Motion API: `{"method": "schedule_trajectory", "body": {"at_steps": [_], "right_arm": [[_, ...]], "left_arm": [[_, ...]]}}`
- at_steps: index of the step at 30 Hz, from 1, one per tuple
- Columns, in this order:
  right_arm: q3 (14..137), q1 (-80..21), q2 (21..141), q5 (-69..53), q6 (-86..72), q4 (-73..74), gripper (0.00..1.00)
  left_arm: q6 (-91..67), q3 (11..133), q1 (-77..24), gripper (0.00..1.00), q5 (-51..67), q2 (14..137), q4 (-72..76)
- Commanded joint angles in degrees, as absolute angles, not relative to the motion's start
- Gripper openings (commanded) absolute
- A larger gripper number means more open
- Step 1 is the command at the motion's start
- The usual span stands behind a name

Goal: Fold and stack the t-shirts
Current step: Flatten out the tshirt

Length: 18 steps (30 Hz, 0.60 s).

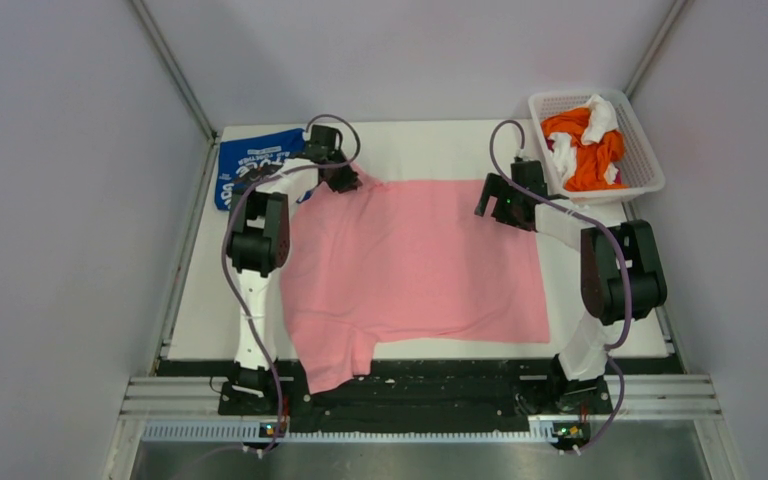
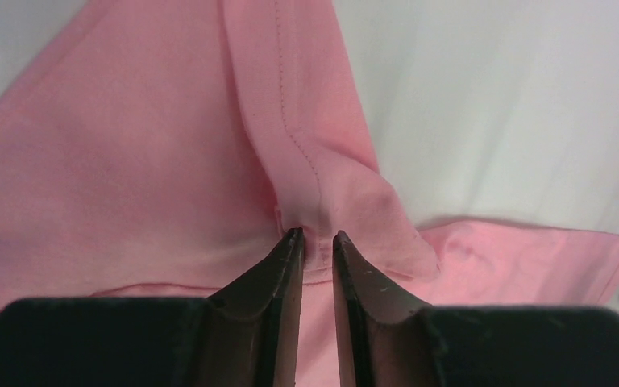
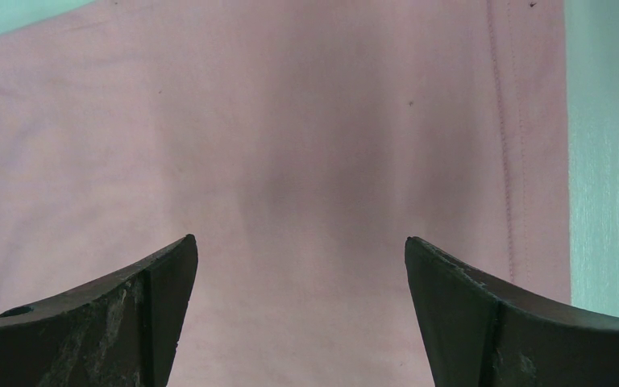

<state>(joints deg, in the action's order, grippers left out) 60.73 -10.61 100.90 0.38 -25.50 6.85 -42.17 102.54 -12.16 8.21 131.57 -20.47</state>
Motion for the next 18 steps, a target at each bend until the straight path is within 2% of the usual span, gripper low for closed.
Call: {"method": "schedule_trajectory", "body": {"at_steps": [1,4,6,8,18], "right_arm": [[61.2,-10.5,100.5,1.6,-24.7,5.6,0.98],[61.1,-10.5,100.5,1.8,-24.7,5.6,0.98],[61.1,-10.5,100.5,2.0,-24.6,5.6,0.98],[61.2,-10.5,100.5,2.1,-24.6,5.6,0.98],[61.2,-10.5,100.0,3.0,-24.5,5.7,0.98]], "left_arm": [[-43.9,106.4,-12.4,0.24,11.1,133.9,-18.0],[-44.1,107.2,-12.4,0.21,10.9,134.6,-17.9],[-44.2,107.5,-12.4,0.16,10.4,134.8,-17.5],[-44.4,107.9,-12.4,0.0,10.4,134.9,-16.6],[-43.7,105.1,-13.2,0.0,8.7,130.1,-10.9]]}}
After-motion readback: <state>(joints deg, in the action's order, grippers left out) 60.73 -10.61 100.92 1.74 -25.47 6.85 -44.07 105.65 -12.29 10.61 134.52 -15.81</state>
